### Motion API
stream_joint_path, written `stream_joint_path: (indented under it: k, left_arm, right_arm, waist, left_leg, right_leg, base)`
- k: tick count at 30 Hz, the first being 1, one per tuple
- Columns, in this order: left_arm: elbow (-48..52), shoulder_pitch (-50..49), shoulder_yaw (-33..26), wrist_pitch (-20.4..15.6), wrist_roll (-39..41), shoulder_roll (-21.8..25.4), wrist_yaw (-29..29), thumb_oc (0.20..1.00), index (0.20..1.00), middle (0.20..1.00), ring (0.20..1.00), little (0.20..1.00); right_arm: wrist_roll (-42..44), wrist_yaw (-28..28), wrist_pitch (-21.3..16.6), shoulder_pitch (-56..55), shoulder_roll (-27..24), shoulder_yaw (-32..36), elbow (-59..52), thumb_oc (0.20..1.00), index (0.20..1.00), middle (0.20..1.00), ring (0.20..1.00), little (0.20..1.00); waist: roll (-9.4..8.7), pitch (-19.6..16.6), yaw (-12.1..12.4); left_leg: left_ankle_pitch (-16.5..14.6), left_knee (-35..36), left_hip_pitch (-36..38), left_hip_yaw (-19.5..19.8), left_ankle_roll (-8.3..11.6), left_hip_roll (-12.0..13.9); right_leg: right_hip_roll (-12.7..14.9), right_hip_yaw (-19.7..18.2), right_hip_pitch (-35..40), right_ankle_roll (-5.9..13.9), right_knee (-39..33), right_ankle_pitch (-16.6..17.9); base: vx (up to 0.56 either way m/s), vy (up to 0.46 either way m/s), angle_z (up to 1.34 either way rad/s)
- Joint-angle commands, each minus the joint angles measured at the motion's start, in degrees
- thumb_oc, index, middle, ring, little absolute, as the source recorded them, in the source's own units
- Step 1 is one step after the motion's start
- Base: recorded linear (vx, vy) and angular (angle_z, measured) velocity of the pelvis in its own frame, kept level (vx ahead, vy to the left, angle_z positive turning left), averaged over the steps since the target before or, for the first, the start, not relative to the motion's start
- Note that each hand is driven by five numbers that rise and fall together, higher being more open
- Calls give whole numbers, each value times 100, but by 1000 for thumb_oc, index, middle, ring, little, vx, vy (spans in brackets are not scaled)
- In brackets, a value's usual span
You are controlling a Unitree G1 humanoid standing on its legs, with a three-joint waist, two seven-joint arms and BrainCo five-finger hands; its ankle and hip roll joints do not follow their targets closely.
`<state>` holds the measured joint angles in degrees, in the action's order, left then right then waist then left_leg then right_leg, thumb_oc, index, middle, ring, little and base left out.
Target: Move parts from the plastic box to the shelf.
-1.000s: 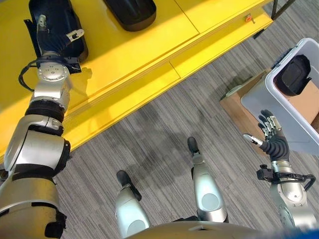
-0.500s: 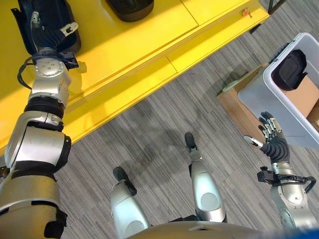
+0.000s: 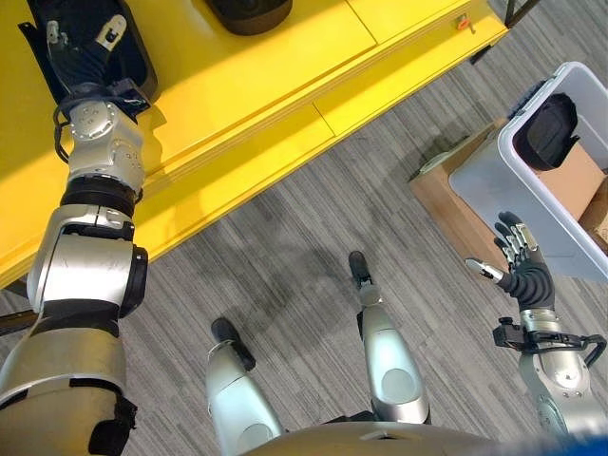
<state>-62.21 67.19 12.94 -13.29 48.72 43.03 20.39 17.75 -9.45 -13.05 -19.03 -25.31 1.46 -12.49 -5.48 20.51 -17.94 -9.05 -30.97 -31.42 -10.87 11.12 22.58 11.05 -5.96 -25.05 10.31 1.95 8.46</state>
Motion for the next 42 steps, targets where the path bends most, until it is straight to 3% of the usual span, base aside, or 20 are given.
stream_joint_path:
  k: [1,26,35,42]
  left_arm:
    - [-40,296,-235,-154,86,254,65,1000,1000,1000,1000,1000]
    - [40,200,-1141,-446,1165,-93,435,1000,1000,1000,1000,1000]
    - [46,309,-1005,-408,1015,125,438,1000,1000,1000,1000,1000]
    - [136,696,-569,-467,916,538,401,1000,1000,1000,1000,1000]
  right_arm:
    - [64,-127,-207,140,-277,379,-138,1000,1000,1000,1000,1000]
    - [-74,-169,-103,110,-494,340,-212,1000,1000,1000,1000,1000]
    - [-125,-140,-121,92,-615,436,-290,1000,1000,1000,1000,1000]
    - [-239,-164,-145,48,-648,560,-274,1000,1000,1000,1000,1000]
  waist:
    - [-40,149,-30]
    - [-50,91,3]
    - [-7,61,18]
    - [99,-19,62]
  left_leg:
    - [392,488,275,-261,-283,-194]
    - [341,459,287,-242,-264,-201]
    - [339,435,285,-234,-257,-202]
    - [331,455,324,-204,-256,-221]
  right_leg:
    - [381,138,492,140,484,-787]
    - [329,65,385,107,612,-830]
    - [316,55,384,96,628,-839]
    - [331,77,433,113,634,-855]
  base:
    - [0,0,0]
    - [0,-1,-1]
    - [0,0,0]
    - [0,0,0]
